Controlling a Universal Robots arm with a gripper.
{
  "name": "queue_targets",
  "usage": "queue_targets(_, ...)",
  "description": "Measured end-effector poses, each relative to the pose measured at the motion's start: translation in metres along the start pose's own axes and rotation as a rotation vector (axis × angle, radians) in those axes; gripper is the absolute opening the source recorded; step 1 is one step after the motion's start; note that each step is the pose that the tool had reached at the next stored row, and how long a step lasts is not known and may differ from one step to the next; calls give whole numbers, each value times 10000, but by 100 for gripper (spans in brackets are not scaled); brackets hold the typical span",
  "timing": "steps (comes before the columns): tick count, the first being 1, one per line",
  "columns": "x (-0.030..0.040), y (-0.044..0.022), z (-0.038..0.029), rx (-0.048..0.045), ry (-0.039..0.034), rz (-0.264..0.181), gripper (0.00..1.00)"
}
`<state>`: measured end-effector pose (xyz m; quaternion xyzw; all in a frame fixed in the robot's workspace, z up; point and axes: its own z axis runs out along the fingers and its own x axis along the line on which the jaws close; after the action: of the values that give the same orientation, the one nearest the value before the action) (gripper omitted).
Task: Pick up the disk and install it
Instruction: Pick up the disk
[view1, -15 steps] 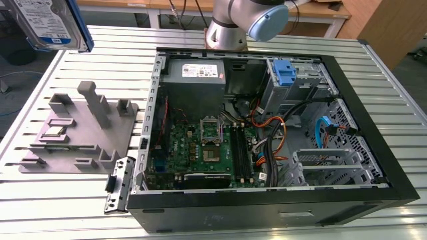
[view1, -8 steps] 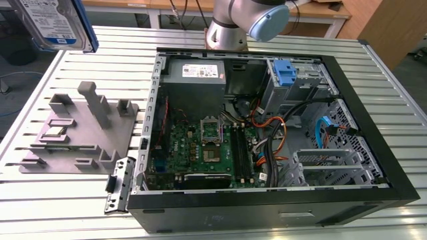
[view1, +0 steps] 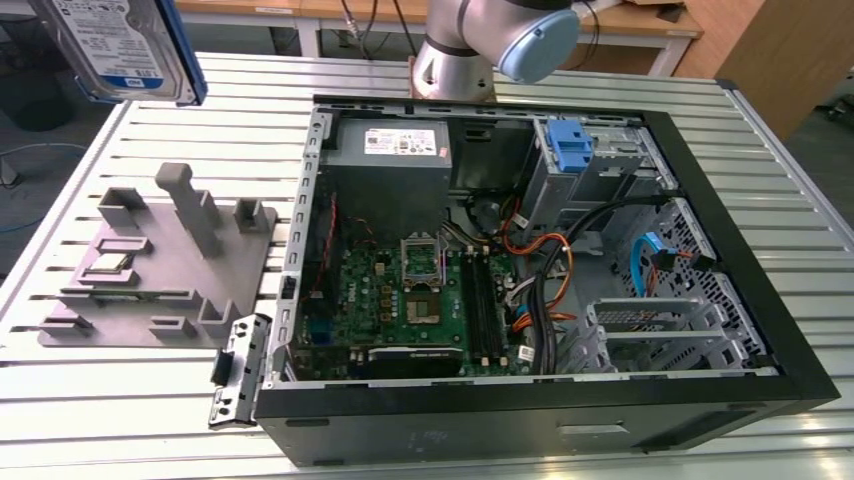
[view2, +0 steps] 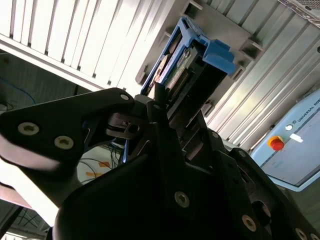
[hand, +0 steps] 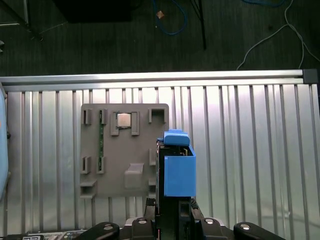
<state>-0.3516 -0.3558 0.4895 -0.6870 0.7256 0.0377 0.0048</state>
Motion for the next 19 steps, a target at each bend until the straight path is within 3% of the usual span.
queue_targets(19,-11,-203,-10,-1,1,0,35)
